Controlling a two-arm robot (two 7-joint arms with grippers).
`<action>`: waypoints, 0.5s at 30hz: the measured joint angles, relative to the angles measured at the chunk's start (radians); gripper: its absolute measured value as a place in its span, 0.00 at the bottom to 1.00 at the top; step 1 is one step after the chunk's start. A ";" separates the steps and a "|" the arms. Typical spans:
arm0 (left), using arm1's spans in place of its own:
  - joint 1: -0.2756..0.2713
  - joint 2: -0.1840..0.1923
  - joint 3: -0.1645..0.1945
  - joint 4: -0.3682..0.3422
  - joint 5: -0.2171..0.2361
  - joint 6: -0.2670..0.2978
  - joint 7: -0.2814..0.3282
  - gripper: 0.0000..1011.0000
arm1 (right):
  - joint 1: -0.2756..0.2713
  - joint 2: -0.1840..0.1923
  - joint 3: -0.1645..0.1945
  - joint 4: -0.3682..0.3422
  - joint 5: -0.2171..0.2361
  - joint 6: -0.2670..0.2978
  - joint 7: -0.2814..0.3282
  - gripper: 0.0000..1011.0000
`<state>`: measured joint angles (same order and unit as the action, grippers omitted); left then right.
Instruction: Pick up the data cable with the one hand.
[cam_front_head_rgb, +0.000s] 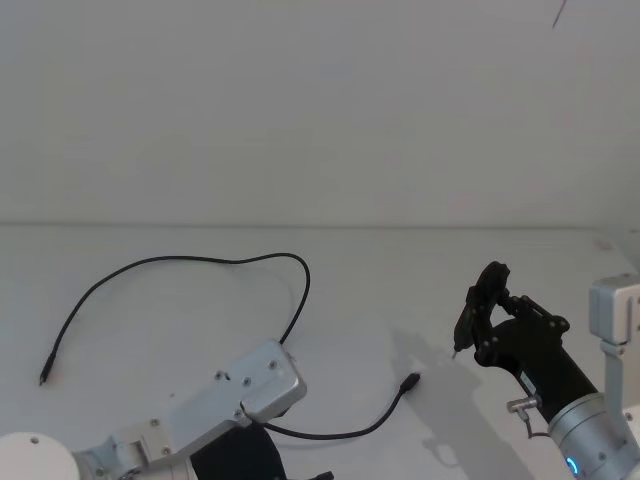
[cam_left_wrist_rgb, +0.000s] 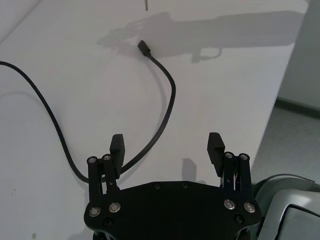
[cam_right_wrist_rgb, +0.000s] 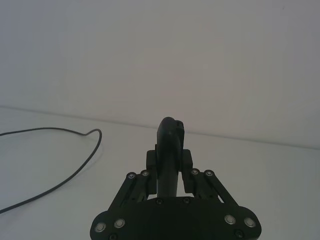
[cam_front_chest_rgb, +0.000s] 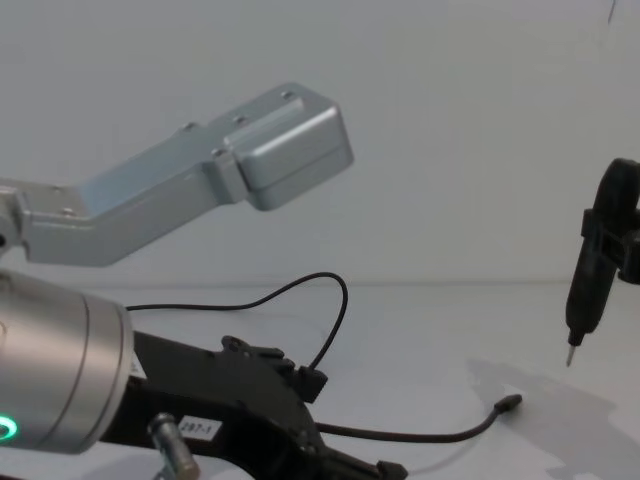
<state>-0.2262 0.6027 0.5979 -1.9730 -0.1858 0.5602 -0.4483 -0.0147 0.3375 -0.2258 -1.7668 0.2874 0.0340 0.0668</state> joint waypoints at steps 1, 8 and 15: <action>-0.002 -0.004 0.002 0.008 0.004 -0.002 0.002 0.99 | 0.000 0.000 0.000 0.000 0.000 0.000 0.000 0.28; -0.015 -0.027 0.007 0.046 0.018 -0.008 0.005 0.99 | 0.000 0.000 0.000 0.000 0.000 0.000 0.000 0.28; -0.033 -0.048 0.014 0.084 0.031 -0.022 0.003 0.99 | 0.000 0.000 0.000 0.000 0.000 0.000 0.000 0.28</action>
<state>-0.2593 0.5543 0.6115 -1.8890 -0.1550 0.5379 -0.4448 -0.0146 0.3375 -0.2258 -1.7668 0.2874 0.0341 0.0668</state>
